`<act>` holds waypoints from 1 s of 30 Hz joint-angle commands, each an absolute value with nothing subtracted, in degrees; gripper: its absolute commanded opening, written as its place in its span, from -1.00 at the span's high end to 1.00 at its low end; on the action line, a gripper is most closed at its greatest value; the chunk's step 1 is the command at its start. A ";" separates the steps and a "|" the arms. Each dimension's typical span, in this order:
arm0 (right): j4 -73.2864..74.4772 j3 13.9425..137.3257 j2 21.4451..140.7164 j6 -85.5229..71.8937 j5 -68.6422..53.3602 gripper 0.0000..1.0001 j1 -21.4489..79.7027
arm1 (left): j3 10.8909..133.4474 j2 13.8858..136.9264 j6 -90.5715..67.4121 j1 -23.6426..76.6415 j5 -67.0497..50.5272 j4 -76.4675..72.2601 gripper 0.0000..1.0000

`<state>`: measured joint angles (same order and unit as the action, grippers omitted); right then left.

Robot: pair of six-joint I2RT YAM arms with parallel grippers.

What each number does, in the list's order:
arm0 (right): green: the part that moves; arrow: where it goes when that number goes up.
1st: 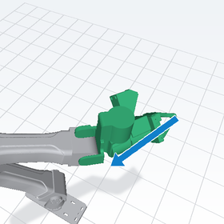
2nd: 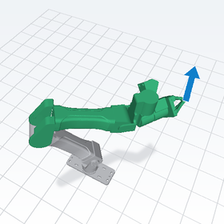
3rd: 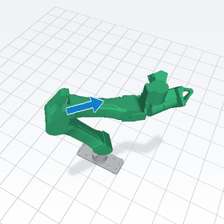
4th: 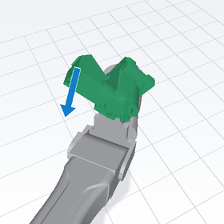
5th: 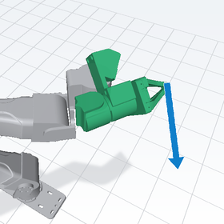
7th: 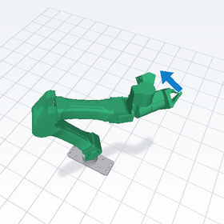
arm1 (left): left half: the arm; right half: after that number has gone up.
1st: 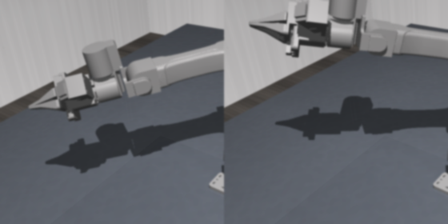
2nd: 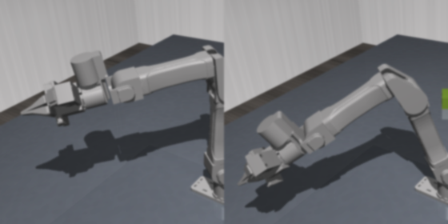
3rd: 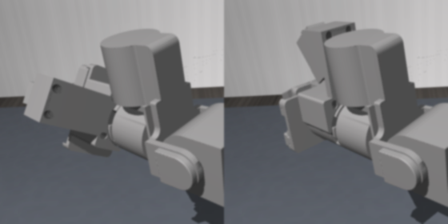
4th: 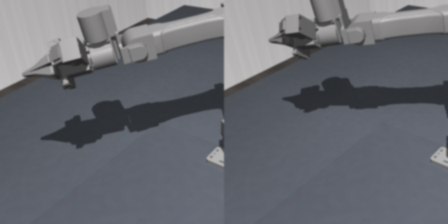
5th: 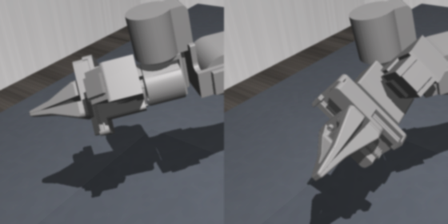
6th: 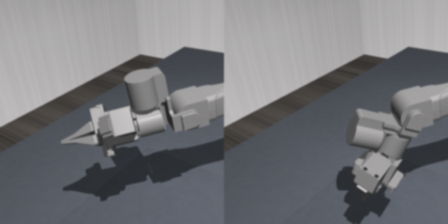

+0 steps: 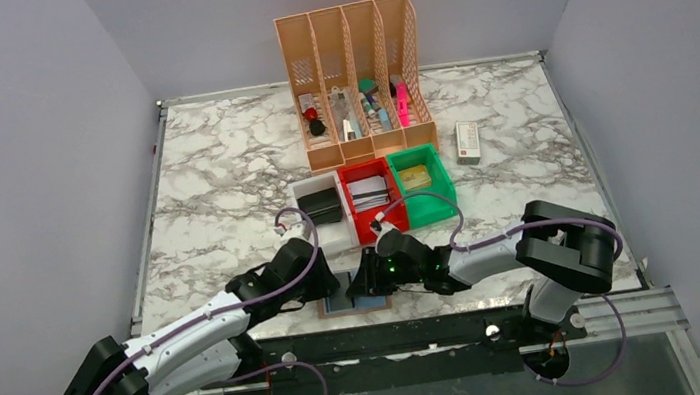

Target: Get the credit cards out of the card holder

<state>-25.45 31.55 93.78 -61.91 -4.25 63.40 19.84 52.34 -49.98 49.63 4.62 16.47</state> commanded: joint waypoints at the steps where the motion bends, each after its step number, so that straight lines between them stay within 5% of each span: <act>1: -21.25 31.58 94.28 -59.87 -1.13 0.37 63.45 | 19.73 53.33 -48.70 50.01 3.52 17.35 0.16; 11: -25.67 32.81 94.80 -59.42 -4.85 0.39 63.22 | 17.07 51.76 -49.04 50.25 0.96 14.81 0.50; 15: -26.55 32.72 94.61 -59.97 -5.00 0.62 62.95 | 16.26 51.25 -49.10 50.34 0.55 14.81 0.64; 26: -28.50 28.95 91.48 -61.07 -6.24 0.50 62.61 | 15.89 52.25 -49.00 50.34 1.71 15.03 0.68; 30: -28.90 27.94 90.38 -61.09 -6.57 0.70 62.16 | 16.24 52.91 -48.95 50.35 1.93 15.12 0.69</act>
<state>-27.20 29.34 92.27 -60.75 -5.65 62.65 16.82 51.59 -49.30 49.93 3.20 12.84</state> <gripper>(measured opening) 0.183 0.159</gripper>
